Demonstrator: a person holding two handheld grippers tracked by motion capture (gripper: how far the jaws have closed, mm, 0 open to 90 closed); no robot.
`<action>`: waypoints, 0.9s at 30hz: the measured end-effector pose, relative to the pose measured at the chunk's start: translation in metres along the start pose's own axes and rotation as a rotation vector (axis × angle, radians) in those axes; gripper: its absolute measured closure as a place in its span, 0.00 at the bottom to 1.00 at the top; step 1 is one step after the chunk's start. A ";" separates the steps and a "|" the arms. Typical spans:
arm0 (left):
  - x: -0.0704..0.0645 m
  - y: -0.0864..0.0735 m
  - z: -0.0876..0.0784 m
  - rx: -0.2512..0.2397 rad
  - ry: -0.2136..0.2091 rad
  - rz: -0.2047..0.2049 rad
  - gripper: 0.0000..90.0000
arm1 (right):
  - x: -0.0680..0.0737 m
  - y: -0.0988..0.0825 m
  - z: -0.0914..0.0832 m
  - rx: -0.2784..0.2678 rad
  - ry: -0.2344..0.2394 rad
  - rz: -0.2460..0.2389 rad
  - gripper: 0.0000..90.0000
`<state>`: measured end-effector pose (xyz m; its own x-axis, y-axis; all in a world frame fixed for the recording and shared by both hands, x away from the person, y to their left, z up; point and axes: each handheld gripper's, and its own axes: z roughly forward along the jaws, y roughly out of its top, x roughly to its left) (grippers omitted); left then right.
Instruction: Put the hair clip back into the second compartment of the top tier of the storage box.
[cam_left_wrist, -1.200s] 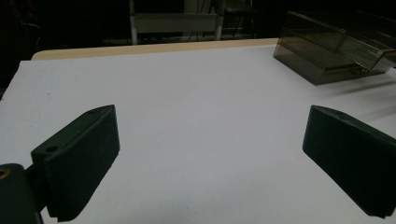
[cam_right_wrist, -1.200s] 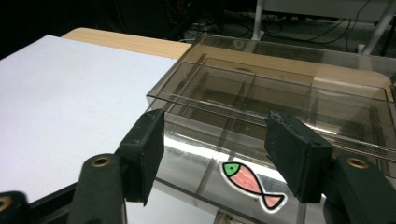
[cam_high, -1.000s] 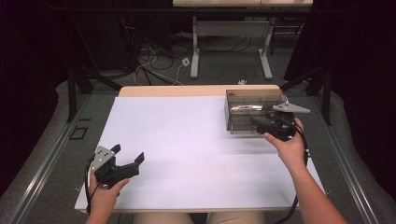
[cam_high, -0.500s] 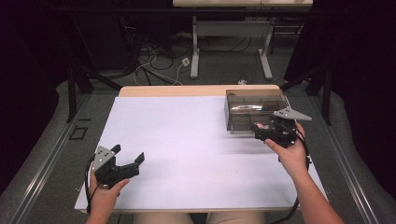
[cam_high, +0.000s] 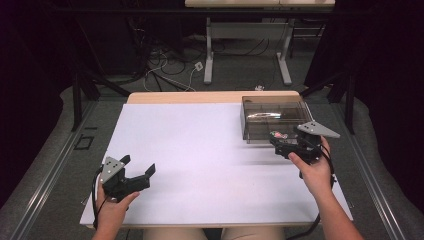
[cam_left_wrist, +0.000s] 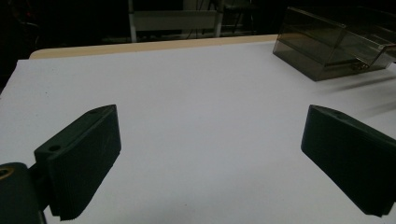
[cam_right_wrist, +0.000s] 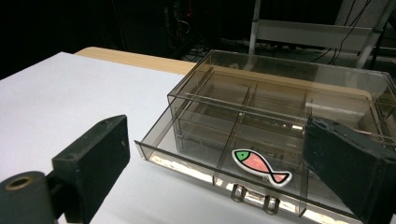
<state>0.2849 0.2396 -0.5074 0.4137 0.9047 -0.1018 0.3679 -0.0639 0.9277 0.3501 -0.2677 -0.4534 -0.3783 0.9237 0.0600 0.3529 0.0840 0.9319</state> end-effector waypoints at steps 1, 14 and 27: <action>0.000 0.000 0.000 0.004 0.001 0.002 0.06 | 0.000 -0.001 0.000 -0.008 0.003 -0.007 0.08; -0.001 -0.001 0.001 0.021 0.015 0.012 0.11 | 0.003 -0.019 -0.012 -0.058 0.021 -0.009 0.07; -0.001 -0.001 0.001 0.016 0.015 0.011 0.11 | -0.002 -0.052 -0.020 -0.021 -0.023 -0.056 0.03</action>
<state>0.2853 0.2379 -0.5083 0.4053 0.9101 -0.0861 0.3769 -0.0805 0.9228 0.3158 -0.2817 -0.4955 -0.3773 0.9261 0.0001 0.3142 0.1279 0.9407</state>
